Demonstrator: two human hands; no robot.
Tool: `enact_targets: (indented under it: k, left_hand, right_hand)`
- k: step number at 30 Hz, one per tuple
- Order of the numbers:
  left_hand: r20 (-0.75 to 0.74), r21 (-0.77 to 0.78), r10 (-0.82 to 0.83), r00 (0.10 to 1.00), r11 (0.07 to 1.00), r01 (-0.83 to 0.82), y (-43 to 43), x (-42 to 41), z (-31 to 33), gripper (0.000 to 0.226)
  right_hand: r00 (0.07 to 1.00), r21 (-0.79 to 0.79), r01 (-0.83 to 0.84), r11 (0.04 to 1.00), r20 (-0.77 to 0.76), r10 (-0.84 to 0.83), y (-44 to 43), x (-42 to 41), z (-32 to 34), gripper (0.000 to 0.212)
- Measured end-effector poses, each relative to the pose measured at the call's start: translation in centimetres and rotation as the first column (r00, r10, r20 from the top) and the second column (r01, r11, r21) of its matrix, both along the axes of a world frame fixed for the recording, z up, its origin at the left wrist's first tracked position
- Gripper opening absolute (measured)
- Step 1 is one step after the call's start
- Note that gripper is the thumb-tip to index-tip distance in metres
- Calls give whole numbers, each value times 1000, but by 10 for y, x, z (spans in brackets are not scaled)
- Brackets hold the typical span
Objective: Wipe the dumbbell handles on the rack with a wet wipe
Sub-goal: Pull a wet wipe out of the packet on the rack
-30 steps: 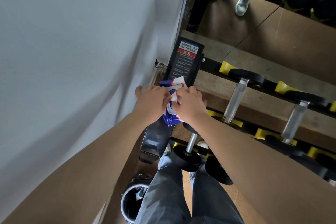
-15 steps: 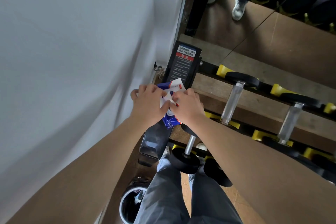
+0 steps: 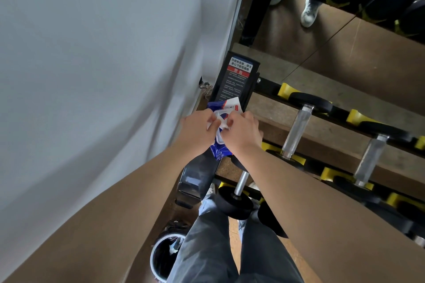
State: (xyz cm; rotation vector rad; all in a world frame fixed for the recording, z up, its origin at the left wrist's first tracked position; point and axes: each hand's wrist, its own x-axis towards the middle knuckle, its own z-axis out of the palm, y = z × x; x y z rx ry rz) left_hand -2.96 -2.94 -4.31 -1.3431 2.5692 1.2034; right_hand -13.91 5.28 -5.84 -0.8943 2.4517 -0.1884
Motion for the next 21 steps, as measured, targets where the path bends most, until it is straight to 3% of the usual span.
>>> enact_targets:
  k: [5,8,11,14,18,21]
  left_hand:
    - [-63,139,39,997,990,-30,-1,11,2,15]
    - [-200,293,281,939,931,-216,-9,11,5,18]
    - [-136,187,155,978,974,-129,-17,4,18,17]
    - [-118,193,139,983,974,-115,-17,0,16,16]
    - [-168,298,327,930,916,-269,-15,0,7,15]
    - [-289,437,512,809,823,-364,-16,0,16,12]
  right_hand:
    - [999,7,-29,1000,16,29,2,-6,0,17]
    - [999,30,-50,998,3,50,8,-11,3,32]
    - [987,-54,73,996,150,-64,17,-16,1,46]
    - [989,-81,-33,996,140,44,20,-14,-1,39]
    - [974,-91,-202,975,90,210,16,-12,2,46]
    - [969,-55,-235,970,62,238,9,-12,8,56]
